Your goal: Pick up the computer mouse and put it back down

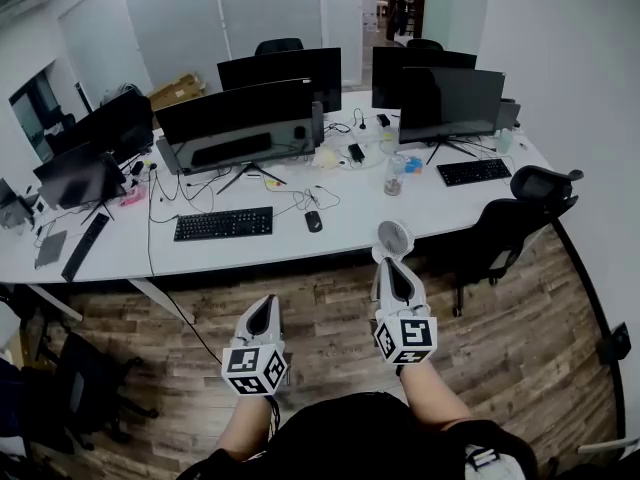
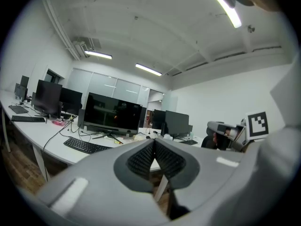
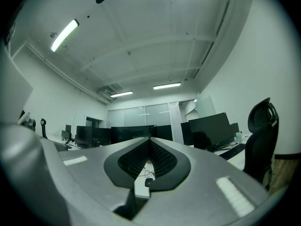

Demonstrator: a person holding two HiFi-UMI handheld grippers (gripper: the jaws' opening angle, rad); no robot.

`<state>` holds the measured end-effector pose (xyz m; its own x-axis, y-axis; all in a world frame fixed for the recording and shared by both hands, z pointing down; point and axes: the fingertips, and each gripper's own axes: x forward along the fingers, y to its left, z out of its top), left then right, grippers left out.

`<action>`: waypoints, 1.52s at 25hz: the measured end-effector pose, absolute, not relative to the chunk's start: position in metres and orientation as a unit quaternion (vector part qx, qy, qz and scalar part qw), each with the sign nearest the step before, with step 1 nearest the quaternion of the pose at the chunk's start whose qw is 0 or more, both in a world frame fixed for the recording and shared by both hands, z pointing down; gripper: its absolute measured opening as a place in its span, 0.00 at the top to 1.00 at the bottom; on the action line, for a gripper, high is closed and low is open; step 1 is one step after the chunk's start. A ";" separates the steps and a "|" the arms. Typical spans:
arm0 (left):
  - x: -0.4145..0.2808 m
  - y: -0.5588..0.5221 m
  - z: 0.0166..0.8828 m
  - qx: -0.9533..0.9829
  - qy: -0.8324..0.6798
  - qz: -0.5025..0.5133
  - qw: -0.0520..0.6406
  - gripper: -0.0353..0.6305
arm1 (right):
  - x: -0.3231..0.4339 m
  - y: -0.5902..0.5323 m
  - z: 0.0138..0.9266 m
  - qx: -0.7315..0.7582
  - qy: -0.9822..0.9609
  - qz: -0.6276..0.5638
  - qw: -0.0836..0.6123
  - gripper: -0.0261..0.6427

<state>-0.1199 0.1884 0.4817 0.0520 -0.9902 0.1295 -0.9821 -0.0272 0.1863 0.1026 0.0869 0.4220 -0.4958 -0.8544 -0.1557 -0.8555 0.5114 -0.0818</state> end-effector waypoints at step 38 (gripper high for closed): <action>-0.202 -0.122 0.517 0.642 -0.757 -0.001 0.119 0.86 | 0.018 -0.241 0.480 -0.434 0.901 -0.018 0.015 0.97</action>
